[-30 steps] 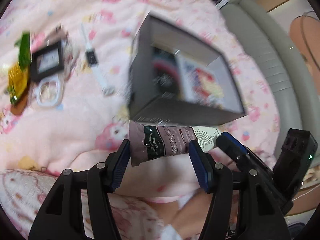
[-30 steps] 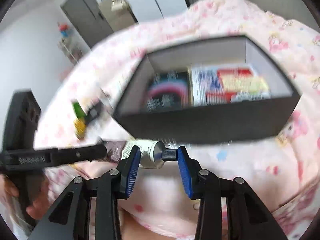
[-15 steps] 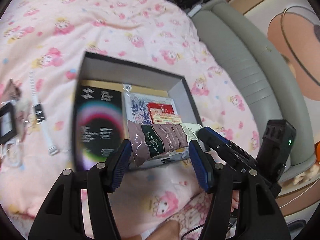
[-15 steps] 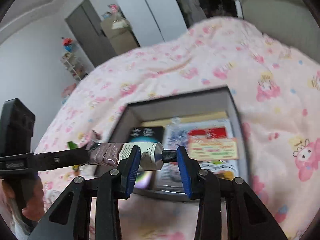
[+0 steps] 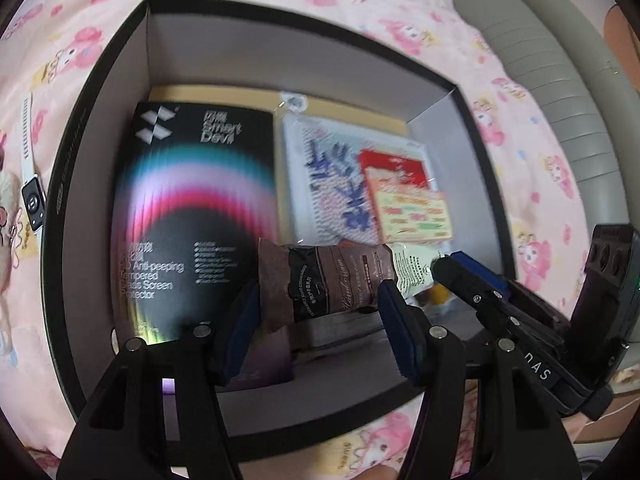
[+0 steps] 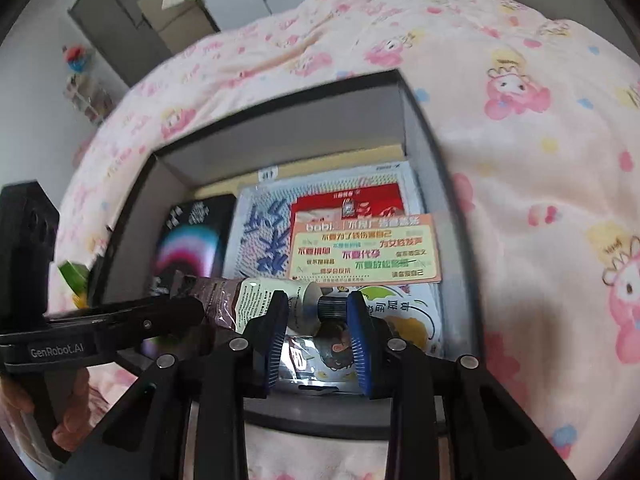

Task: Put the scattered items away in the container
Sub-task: 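Carry the hand cream tube over the black box with both grippers, then lower the tube into the box beside the babi pack with both grippers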

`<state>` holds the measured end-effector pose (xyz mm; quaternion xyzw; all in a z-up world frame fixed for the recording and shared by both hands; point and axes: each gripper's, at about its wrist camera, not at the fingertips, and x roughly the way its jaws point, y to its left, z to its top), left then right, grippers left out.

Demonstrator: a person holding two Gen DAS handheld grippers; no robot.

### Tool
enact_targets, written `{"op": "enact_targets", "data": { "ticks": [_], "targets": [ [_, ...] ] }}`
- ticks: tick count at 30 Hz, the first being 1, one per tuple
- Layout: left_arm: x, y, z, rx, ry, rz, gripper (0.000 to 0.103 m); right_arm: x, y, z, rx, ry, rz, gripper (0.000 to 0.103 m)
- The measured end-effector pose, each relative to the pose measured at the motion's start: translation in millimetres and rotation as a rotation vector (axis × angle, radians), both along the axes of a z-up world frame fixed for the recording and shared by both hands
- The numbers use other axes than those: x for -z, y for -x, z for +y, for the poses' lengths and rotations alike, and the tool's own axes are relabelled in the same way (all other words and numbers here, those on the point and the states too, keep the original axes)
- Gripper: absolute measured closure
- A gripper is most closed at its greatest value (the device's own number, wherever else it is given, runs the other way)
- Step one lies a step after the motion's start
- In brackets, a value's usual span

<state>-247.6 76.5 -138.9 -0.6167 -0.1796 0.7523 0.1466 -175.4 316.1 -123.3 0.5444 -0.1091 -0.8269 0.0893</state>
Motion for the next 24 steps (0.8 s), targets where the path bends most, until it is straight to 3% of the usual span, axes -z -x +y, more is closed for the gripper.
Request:
{"op": "enact_targets", "data": {
  "ticks": [8, 15, 21, 24],
  "targets": [
    [3, -3, 4, 0.033, 0.045, -0.001, 0.043, 3, -2, -1, -0.017, -0.019, 0.004, 0.076],
    [-14, -12, -8, -0.043, 0.025, 0.082, 0.043, -28, -16, 3, 0.017, -0.033, 0.186, 0.076],
    [-4, -7, 5, -0.066, 0.038, 0.053, 0.05, -18, -15, -12, -0.032, -0.106, 0.151, 0.076],
    [-5, -8, 22, -0.008, -0.002, 0.063, 0.051, -19, -15, -3, 0.034, -0.047, 0.145, 0.076]
  ]
}}
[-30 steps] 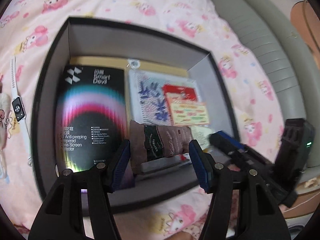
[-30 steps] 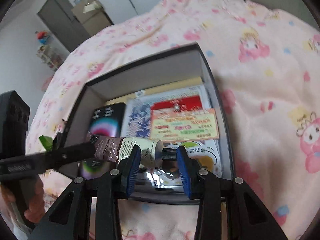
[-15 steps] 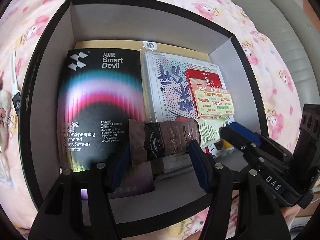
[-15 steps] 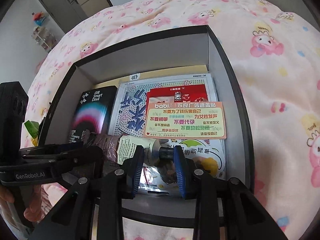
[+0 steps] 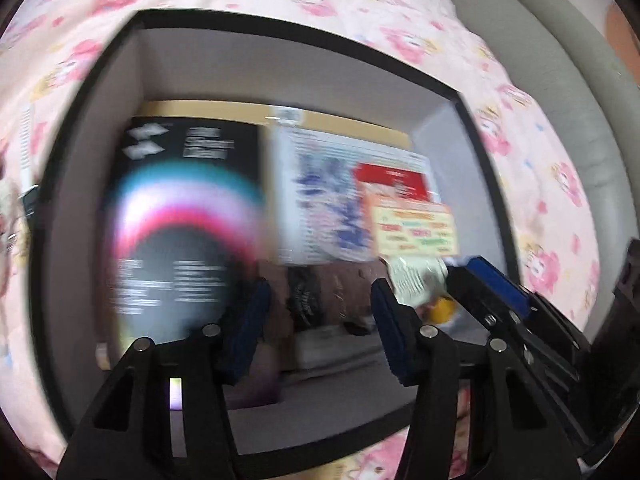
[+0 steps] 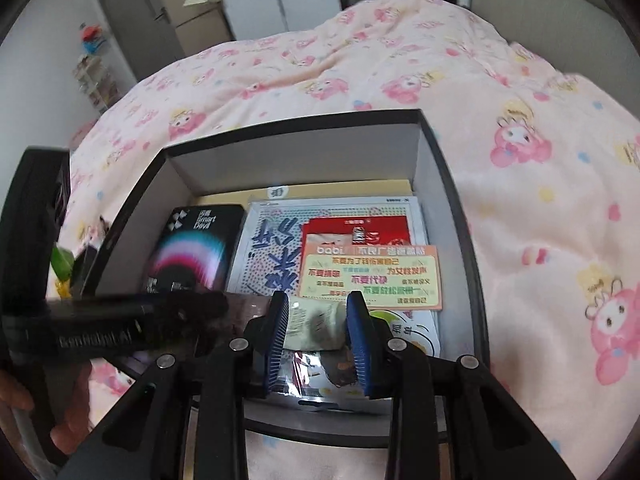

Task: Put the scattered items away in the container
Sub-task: 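Lower the tube into the box beside the babi pack with both grippers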

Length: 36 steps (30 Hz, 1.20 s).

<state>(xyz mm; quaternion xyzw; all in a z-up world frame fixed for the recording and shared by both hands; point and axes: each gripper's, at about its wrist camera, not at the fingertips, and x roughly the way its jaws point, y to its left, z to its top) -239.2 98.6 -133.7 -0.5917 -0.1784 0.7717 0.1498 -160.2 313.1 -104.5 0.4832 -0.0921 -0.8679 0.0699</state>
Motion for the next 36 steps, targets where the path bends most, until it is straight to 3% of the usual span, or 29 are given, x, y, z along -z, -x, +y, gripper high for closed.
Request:
{"op": "enact_targets", "data": {
  "ticks": [3, 7, 9, 12, 17, 22, 27, 29, 32, 36],
  "targets": [
    [-2, 1, 14, 0.042, -0.02, 0.017, 0.055, -9, -2, 2, 0.023, -0.029, 0.056, 0.077],
    [-6, 4, 4, -0.029, -0.029, 0.046, 0.055, -14, 2, -1, 0.01, -0.08, 0.08, 0.077],
    [-9, 5, -4, -0.061, -0.02, 0.055, 0.055, -9, 18, -6, -0.031, -0.106, 0.041, 0.077],
    [-11, 8, -13, -0.084, -0.021, 0.054, 0.056, 3, 42, -15, -0.116, -0.056, -0.031, 0.077],
    [-19, 7, -11, -0.055, -0.027, 0.097, 0.057, 20, 54, -16, -0.099, -0.12, -0.094, 0.077],
    [-8, 18, 2, -0.044, -0.064, 0.072, 0.057, 34, 49, 0, -0.051, -0.075, -0.178, 0.076],
    [-6, 16, 8, -0.043, -0.086, 0.061, 0.06, 31, 31, 20, -0.013, 0.14, -0.227, 0.076],
    [-9, 13, 5, -0.047, -0.107, 0.068, 0.06, 21, 22, 26, 0.005, 0.151, -0.196, 0.076],
    [-9, 14, -2, -0.072, -0.117, 0.08, 0.06, -2, 12, 33, 0.039, 0.097, -0.082, 0.076],
    [-9, 30, 0, -0.079, -0.138, 0.078, 0.06, -13, 9, 45, 0.111, 0.022, -0.021, 0.076]
  ]
}}
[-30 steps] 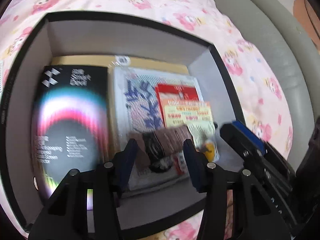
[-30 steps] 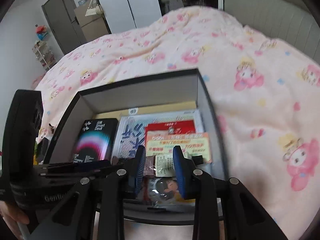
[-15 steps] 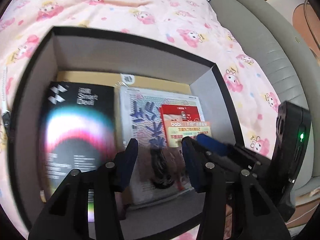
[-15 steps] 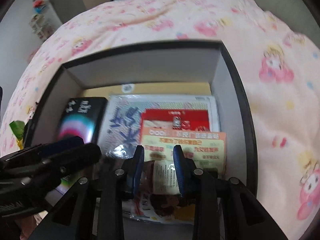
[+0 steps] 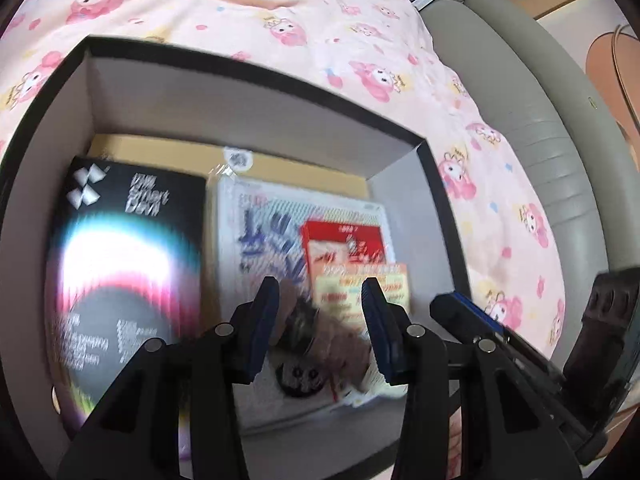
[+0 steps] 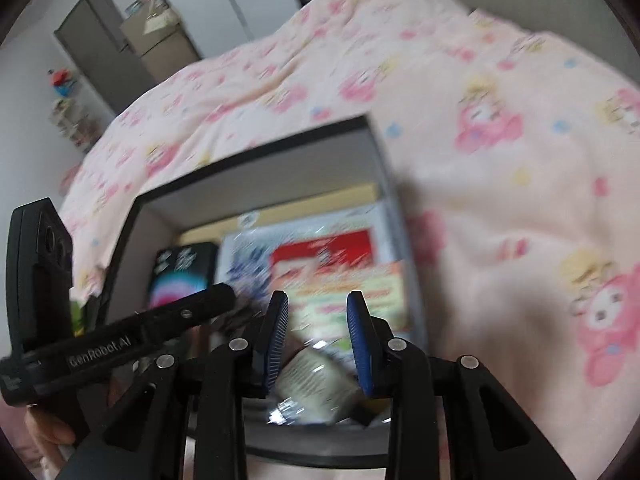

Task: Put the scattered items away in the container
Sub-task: 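Lower the tube into the box beside the babi pack with both grippers, then press the tube down into the box with both grippers and open them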

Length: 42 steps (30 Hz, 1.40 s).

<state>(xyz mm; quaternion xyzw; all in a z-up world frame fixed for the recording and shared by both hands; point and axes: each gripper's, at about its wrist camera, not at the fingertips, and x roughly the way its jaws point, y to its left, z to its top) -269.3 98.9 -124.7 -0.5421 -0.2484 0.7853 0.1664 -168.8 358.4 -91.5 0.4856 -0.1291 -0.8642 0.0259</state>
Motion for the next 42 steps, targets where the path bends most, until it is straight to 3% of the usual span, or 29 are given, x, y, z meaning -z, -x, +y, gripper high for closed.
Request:
{"op": "enact_targets", "data": {
  "ticks": [3, 6, 11, 14, 18, 21, 26, 33, 42],
  "targets": [
    [-2, 12, 14, 0.035, 0.024, -0.016, 0.06, 1, -1, 8, 0.019, 0.005, -0.003, 0.076],
    [8, 16, 28, 0.063, 0.091, -0.081, 0.06, 4, 0, 6, 0.009, 0.002, -0.022, 0.076],
    [9, 0, 27, 0.058, 0.133, -0.133, 0.06, 6, 10, -2, -0.017, 0.036, -0.033, 0.076],
    [2, -16, 24, 0.08, 0.086, -0.137, 0.058, 6, 9, -5, -0.021, 0.02, -0.036, 0.075],
    [-2, -12, 15, 0.052, 0.082, -0.101, 0.058, 18, 13, -13, -0.044, 0.014, -0.089, 0.075],
    [-2, -5, 7, 0.02, 0.011, -0.098, 0.058, 21, 15, -26, -0.083, -0.077, -0.076, 0.075],
    [1, 0, 12, 0.002, -0.033, -0.092, 0.058, 28, 26, -50, -0.17, -0.246, -0.056, 0.073],
    [6, -4, 4, -0.007, -0.046, -0.105, 0.058, 35, 25, -60, -0.27, -0.219, -0.071, 0.073],
    [14, -9, 11, 0.01, -0.054, -0.141, 0.058, 41, 20, -43, -0.239, -0.116, -0.155, 0.073]
  ]
}}
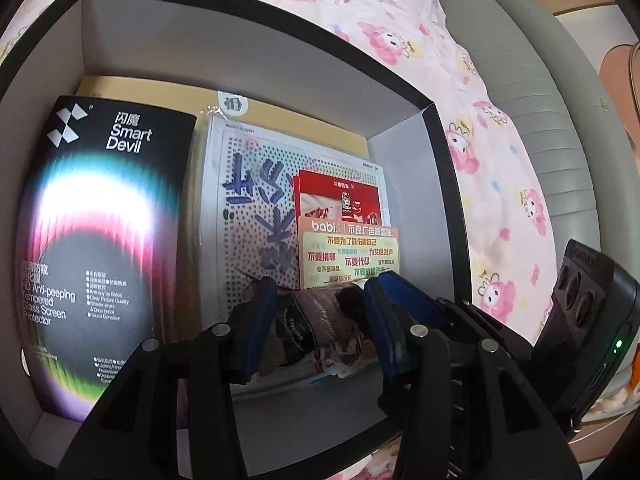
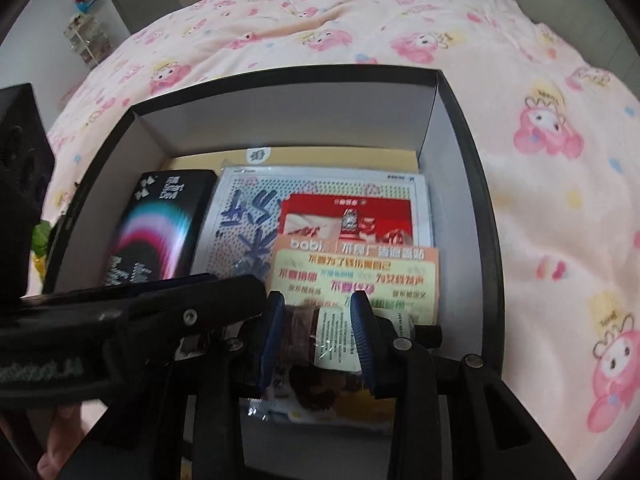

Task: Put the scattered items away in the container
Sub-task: 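Press the tube down into the box with both grippers and open them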

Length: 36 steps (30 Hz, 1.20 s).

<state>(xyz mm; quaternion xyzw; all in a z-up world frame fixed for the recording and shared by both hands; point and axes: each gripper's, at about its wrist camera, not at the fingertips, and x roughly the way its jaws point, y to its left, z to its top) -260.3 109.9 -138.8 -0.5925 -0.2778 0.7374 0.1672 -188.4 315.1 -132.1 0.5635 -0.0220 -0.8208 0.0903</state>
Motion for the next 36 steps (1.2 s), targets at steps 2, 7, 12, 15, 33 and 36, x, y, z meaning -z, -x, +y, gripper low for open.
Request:
{"op": "enact_targets", "data": {
  "ticks": [2, 7, 12, 15, 33, 36],
  "targets": [
    [1, -4, -2, -0.002, -0.022, -0.007, 0.058, -2, -5, -1, 0.0, 0.0, 0.001, 0.072],
    [-1, -12, 0, 0.016, -0.046, -0.017, 0.058, -5, -20, 6, 0.017, 0.06, -0.015, 0.072],
    [-6, -13, 4, 0.035, -0.033, -0.003, 0.057, -10, -27, 8, 0.033, 0.102, -0.013, 0.072],
    [-9, -9, 0, 0.012, -0.05, 0.016, 0.057, -15, -26, 7, 0.045, 0.083, 0.031, 0.072],
    [4, 0, -8, -0.021, 0.071, -0.009, 0.057, -1, -17, 1, 0.027, 0.061, -0.027, 0.072],
    [6, -5, -1, 0.013, 0.113, -0.016, 0.057, -5, -22, 2, 0.034, 0.051, -0.013, 0.072]
  ]
}}
